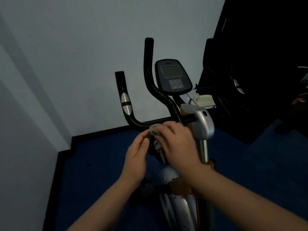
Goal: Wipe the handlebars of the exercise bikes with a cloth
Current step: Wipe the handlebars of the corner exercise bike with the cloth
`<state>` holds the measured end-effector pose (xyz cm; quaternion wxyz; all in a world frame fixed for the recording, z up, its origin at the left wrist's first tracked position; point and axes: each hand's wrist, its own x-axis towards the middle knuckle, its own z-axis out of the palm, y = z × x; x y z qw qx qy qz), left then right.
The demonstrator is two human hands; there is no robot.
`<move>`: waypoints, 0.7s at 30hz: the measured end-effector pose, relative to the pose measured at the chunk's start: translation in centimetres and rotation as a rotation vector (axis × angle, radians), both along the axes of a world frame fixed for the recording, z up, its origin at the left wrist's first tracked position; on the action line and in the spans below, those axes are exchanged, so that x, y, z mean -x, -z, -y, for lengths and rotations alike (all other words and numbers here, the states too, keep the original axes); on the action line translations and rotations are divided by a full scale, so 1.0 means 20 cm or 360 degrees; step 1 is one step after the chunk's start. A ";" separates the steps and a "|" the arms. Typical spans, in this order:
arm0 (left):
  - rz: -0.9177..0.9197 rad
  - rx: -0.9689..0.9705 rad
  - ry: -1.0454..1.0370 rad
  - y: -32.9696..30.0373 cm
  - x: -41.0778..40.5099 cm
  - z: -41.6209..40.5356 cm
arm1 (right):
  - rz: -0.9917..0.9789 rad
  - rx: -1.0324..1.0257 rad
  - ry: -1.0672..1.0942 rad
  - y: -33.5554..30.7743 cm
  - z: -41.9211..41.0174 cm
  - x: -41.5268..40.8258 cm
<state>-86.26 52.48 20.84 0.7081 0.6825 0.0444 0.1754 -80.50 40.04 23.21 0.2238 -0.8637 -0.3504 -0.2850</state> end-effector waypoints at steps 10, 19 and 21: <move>-0.0063 0.0196 -0.0134 -0.01 -0.04 0.01 | 0.0068 0.0189 -0.0113 0.00 0.04 0.00; -0.0111 0.0126 -0.0291 -0.04 -0.08 0.07 | 0.0301 0.0314 -0.0215 0.02 0.18 -0.06; -0.0134 0.0095 -0.0299 -0.03 -0.09 0.08 | 0.0096 0.0106 -0.0087 -0.06 0.12 -0.12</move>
